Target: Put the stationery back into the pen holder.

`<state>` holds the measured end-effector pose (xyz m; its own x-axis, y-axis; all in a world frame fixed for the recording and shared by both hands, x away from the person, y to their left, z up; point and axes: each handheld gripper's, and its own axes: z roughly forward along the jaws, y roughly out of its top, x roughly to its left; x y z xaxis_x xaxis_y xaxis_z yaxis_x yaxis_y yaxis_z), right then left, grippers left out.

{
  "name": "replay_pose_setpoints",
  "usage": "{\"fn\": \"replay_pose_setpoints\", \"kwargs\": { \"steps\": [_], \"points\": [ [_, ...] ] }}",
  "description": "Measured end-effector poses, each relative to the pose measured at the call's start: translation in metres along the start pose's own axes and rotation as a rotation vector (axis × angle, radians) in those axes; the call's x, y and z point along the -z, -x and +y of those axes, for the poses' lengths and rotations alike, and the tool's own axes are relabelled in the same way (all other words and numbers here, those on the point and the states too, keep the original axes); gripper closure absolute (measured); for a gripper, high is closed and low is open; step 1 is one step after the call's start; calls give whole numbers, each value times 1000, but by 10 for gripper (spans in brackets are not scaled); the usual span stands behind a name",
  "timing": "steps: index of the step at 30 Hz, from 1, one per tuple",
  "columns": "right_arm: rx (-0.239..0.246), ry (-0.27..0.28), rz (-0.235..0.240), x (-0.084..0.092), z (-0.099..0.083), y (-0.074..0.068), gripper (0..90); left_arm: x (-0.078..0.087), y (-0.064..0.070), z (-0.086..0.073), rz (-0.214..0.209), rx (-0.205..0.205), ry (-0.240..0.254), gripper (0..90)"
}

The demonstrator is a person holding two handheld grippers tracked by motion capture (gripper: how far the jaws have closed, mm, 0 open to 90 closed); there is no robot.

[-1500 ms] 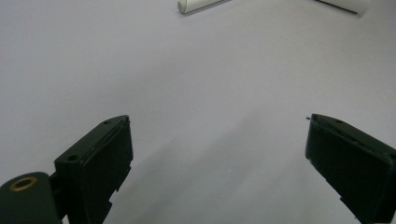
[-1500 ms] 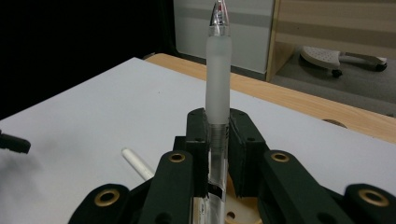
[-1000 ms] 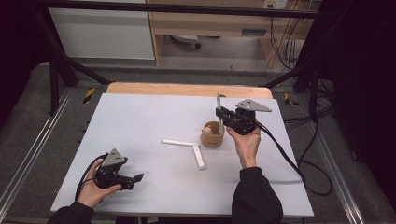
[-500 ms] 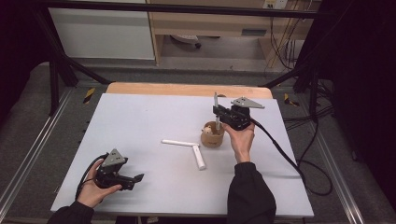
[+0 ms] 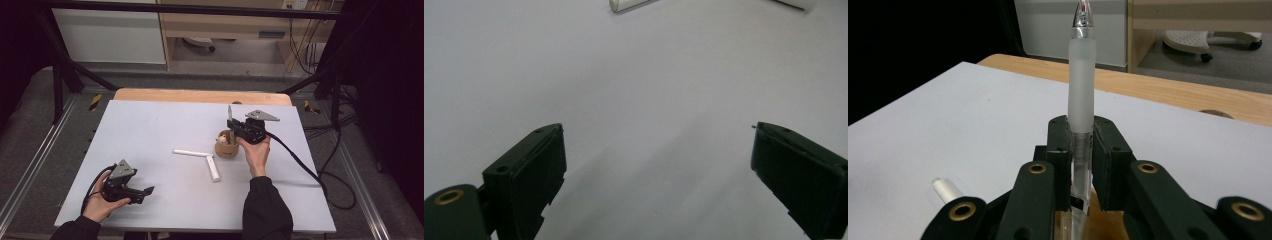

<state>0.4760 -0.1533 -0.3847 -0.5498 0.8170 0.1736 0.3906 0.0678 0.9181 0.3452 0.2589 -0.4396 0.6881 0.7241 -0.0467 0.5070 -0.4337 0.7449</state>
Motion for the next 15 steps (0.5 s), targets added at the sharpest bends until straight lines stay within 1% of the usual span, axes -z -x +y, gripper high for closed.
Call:
{"fn": "replay_pose_setpoints", "kwargs": {
  "steps": [5, 7, 15],
  "points": [
    [-10, -11, 3, -2, -6, 1, 796, 0, 0, 0, -1, -3, -2, 77],
    [-1, -23, 1, -2, -8, 1, 796, 0, 0, 0, -1, -3, -2, 77],
    [-10, -38, 5, -5, -18, 1, 796, -1, 0, 0, 0, -5, -4, 77]
  ]
}}
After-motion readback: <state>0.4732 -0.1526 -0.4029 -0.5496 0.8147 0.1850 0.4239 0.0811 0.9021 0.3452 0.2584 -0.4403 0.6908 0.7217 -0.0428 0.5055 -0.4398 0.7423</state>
